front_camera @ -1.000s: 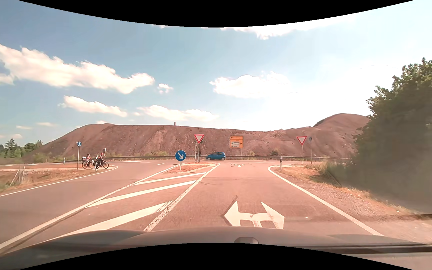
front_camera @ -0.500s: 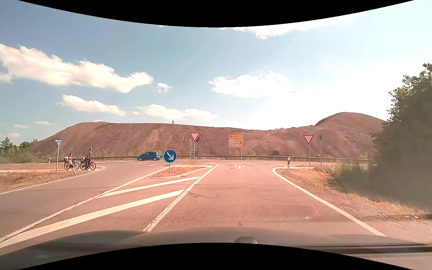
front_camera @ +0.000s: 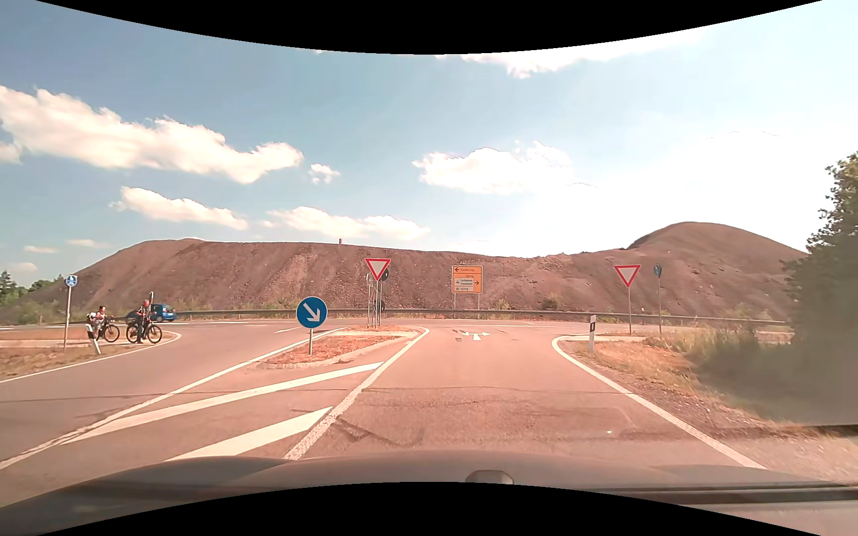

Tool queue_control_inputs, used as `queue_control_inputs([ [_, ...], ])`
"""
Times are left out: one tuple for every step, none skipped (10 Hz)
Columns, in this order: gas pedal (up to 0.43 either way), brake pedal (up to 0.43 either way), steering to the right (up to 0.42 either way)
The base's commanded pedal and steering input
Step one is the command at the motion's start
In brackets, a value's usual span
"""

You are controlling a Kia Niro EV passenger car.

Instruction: Follow the waypoints while adhering to traffic rules and regulations

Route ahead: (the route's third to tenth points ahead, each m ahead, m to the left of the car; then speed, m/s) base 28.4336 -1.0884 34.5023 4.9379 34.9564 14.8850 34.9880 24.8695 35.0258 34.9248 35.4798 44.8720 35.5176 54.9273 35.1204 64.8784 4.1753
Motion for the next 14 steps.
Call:
queue_control_inputs([
  [0.0, 0.0, 0.011],
  [0.0, 0.0, 0.01],
  [0.0, 0.0, 0.01],
  [0.0, 0.0, 0.009],
  [0.0, 0.0, 0.006],
  [0.0, 0.0, 0.006],
  [0.0, 0.0, 0.006],
  [0.0, 0.006, 0.007],
  [0.0, 0.012, 0.01],
  [0.0, 0.03, 0.011],
  [0.0, 0.049, 0.012],
  [0.0, 0.055, 0.014],
  [0.0, 0.061, 0.014],
  [0.0, 0.055, 0.014],
])
